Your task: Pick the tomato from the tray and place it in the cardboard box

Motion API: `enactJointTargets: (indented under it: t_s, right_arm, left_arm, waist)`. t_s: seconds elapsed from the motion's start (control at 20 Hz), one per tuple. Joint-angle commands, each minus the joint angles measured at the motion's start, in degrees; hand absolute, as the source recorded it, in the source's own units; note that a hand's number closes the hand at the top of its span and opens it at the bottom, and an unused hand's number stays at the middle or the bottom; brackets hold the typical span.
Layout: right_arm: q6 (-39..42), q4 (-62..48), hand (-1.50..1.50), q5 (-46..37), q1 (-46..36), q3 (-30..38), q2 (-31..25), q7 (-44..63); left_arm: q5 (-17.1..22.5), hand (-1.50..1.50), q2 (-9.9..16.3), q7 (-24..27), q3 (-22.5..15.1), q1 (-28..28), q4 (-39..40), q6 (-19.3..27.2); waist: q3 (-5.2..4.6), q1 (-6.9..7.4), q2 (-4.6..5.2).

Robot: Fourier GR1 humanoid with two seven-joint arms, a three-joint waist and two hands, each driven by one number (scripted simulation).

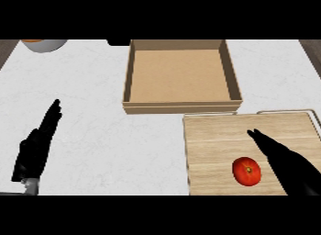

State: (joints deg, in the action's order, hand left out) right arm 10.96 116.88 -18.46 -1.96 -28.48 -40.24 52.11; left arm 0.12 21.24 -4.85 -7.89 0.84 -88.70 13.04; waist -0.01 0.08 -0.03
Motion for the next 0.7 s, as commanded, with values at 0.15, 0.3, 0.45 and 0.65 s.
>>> enactJointTargets:
  t_s: [0.15,0.3,0.45,0.65]
  right_arm:
    - [3.7,-0.5,-1.5,-6.1,4.7,2.0,4.6,-2.5]
    - [5.4,-7.0,-1.5,-7.1,1.7,4.3,7.4,-5.7]
    - [6.9,-2.6,-1.5,-8.5,6.0,5.4,8.1,-6.0]
    - [8.1,-4.9,-1.5,-12.0,4.1,5.5,12.8,-5.9]
  left_arm:
    - [-2.1,0.0,-2.5,0.8,2.4,0.7,1.1,-2.1]
    - [-3.9,0.0,-3.6,-2.4,1.8,0.0,-2.6,-1.6]
    - [-2.9,0.0,-3.1,-0.5,4.9,0.2,-1.3,-4.3]
    - [-4.8,0.0,-4.4,-0.1,5.0,1.8,-1.9,-5.0]
  waist:
    - [0.01,-0.21,-0.02]
    - [0.02,0.02,0.01]
    - [0.02,-0.12,-0.02]
    - [0.02,0.01,-0.01]
